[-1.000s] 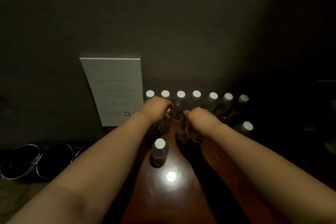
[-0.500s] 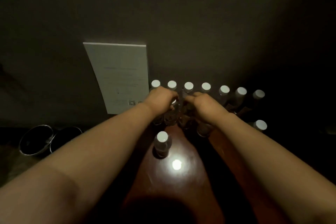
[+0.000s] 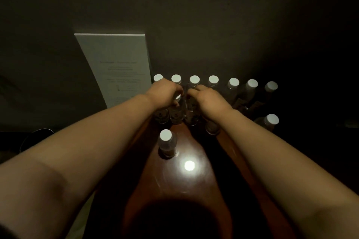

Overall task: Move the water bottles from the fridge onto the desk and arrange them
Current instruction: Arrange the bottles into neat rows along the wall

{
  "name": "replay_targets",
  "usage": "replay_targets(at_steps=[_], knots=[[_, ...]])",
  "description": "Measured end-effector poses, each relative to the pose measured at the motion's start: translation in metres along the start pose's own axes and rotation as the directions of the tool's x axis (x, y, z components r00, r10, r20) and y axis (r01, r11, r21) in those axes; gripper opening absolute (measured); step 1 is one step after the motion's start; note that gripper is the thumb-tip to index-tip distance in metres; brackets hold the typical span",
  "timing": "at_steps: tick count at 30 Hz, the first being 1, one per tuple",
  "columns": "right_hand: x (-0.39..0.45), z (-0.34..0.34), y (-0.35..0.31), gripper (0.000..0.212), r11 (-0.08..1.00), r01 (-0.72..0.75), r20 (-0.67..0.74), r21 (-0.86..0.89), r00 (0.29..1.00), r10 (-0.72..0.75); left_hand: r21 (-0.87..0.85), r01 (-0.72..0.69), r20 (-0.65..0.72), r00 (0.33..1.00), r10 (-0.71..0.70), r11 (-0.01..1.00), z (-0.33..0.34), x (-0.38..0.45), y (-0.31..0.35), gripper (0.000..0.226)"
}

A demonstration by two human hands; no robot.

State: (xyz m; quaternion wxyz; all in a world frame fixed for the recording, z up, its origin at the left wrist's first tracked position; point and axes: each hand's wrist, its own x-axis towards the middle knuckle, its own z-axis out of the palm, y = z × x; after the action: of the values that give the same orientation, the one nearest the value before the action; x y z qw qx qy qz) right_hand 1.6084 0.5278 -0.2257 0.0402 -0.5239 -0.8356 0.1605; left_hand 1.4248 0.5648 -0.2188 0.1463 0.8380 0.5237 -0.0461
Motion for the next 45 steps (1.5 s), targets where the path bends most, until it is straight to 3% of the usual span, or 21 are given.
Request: replay_targets(at_steps=[6, 11, 16, 19, 22, 29, 45], knots=[[0.001, 0.001, 0.000, 0.041, 0.999, -0.026, 0.009, -0.019, 1.000, 0.026, 0.020, 0.001, 0.021, 1.000, -0.001, 1.000, -0.003, -0.002, 0.004, 0.044], [-0.008, -0.006, 0.005, 0.053, 0.995, -0.052, 0.037, 0.082, 0.998, 0.049, -0.024, 0.007, 0.016, 1.000, -0.006, 1.000, -0.004, -0.002, 0.023, 0.030], [-0.039, -0.024, 0.025, 0.047, 0.968, -0.231, -0.173, 0.099, 0.954, 0.245, -0.046, -0.082, -0.033, 0.996, 0.080, 0.996, 0.007, -0.004, 0.039, 0.058], [-0.059, -0.020, 0.037, 0.048, 0.950, -0.308, -0.052, 0.051, 0.949, 0.310, 0.014, -0.119, -0.052, 0.991, 0.120, 0.993, 0.010, 0.001, 0.042, 0.059], [-0.064, -0.008, 0.045, 0.058, 0.947, -0.320, 0.073, -0.012, 0.945, 0.320, -0.021, -0.109, -0.081, 0.991, 0.107, 0.994, 0.016, 0.007, 0.041, 0.044], [-0.042, -0.004, 0.040, 0.042, 0.950, -0.310, -0.011, -0.020, 0.951, 0.310, -0.134, -0.041, -0.058, 0.998, 0.033, 0.990, 0.017, 0.015, 0.039, 0.034], [-0.019, 0.001, 0.017, 0.046, 0.876, -0.481, -0.125, 0.017, 0.869, 0.480, -0.150, -0.037, -0.062, 0.998, 0.028, 0.988, 0.021, 0.017, 0.034, 0.038]])
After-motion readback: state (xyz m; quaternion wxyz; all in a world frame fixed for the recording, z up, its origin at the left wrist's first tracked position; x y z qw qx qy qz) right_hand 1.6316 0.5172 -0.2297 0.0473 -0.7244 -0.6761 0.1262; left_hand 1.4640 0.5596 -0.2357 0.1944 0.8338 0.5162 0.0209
